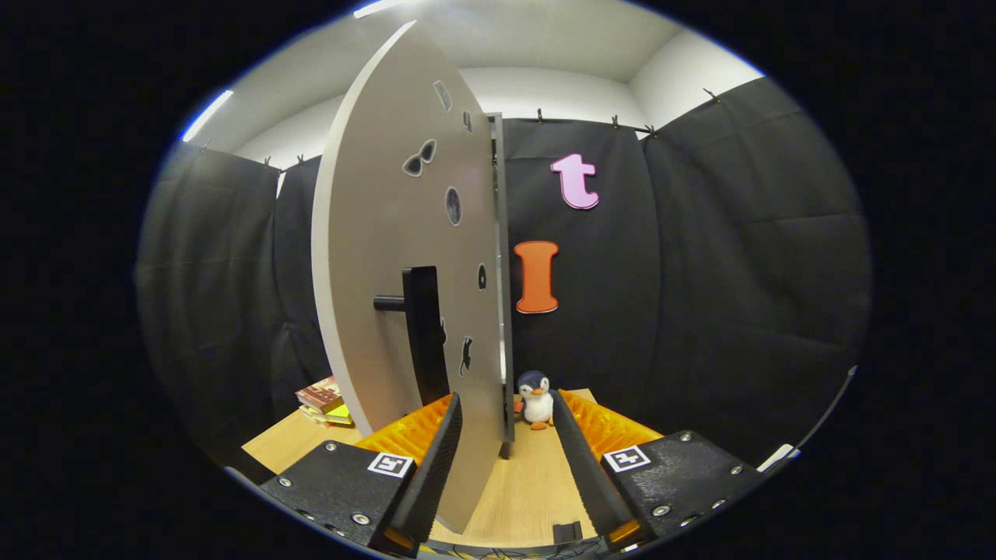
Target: Open the shoe cabinet door, grab the shoes and put them into the shoe cabinet, then close the shoe cabinet door.
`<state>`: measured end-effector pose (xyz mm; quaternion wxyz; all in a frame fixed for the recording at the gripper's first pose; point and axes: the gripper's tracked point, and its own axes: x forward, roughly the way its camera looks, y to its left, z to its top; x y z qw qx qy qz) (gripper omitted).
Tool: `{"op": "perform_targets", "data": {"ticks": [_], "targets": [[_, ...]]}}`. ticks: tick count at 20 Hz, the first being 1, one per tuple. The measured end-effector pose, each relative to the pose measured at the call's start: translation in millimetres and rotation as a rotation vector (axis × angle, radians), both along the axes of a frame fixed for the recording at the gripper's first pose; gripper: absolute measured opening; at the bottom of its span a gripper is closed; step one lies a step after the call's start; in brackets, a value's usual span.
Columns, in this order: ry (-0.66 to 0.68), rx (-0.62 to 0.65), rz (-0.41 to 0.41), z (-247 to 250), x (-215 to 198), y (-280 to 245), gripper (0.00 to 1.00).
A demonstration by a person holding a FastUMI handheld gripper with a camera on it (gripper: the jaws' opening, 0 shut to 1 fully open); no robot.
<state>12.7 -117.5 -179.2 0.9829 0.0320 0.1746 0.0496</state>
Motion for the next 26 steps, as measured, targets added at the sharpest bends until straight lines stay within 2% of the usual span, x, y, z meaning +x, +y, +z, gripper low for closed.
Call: {"op": "perform_targets", "data": {"ticks": [4, 10, 19, 26], "targets": [[-0.005, 0.028, 0.015, -2, 12, 24, 0.75], [0.000, 0.062, 0.120, -4, 29, 82, 0.76], [0.020, 0.222, 0.296, -25, 84, 194, 0.93], [0.009, 0.238, 0.303, -30, 140, 247, 0.94]]}}
